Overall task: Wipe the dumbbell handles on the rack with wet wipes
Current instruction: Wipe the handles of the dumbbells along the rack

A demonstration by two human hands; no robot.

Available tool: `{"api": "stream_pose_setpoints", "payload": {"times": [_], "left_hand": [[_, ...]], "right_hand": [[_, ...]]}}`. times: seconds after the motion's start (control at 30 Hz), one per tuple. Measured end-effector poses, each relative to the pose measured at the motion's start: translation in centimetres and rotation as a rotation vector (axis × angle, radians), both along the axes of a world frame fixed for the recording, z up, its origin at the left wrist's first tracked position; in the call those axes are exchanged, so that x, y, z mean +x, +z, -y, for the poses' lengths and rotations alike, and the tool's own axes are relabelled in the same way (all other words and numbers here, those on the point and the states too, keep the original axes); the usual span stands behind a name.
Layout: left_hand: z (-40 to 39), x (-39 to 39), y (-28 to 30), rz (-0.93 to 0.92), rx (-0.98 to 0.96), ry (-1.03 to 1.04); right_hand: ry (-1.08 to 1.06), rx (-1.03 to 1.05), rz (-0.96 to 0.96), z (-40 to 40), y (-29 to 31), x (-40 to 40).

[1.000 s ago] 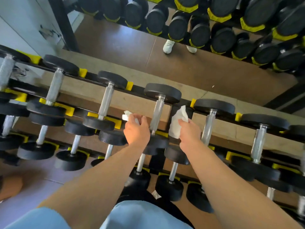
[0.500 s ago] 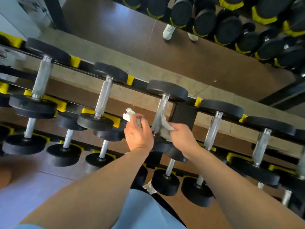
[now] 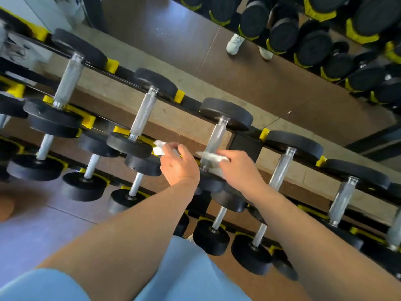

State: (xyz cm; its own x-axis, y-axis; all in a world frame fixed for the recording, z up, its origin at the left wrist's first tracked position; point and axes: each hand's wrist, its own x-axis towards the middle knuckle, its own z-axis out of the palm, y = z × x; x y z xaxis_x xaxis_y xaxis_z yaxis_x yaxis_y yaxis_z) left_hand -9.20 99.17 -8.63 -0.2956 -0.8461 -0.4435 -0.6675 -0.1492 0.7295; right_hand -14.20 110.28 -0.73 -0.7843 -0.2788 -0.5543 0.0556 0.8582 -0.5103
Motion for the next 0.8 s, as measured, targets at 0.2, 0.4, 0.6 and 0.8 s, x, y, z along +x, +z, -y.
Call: {"api": "stream_pose_setpoints", "payload": {"times": [0.2, 0.4, 0.6, 0.8], "left_hand": [[-0.1, 0.0, 0.5, -0.010, -0.047, -0.016], [-0.3, 0.1, 0.7, -0.068, -0.017, 0.006], [-0.3, 0.3, 0.5, -0.093, -0.029, 0.011], [-0.4, 0.2, 0.4, -0.107, -0.027, 0.009]], "right_hand": [[0.527, -0.055, -0.682, 2.3, -2.5, -4.7], [0.974, 0.069, -0.518, 1.6, -4.4, -5.3], [0.585, -0.085, -0.054, -0.1, -2.9, -0.5], [0.567, 0.320, 0.102, -6.6, -3.3, -3.2]]}}
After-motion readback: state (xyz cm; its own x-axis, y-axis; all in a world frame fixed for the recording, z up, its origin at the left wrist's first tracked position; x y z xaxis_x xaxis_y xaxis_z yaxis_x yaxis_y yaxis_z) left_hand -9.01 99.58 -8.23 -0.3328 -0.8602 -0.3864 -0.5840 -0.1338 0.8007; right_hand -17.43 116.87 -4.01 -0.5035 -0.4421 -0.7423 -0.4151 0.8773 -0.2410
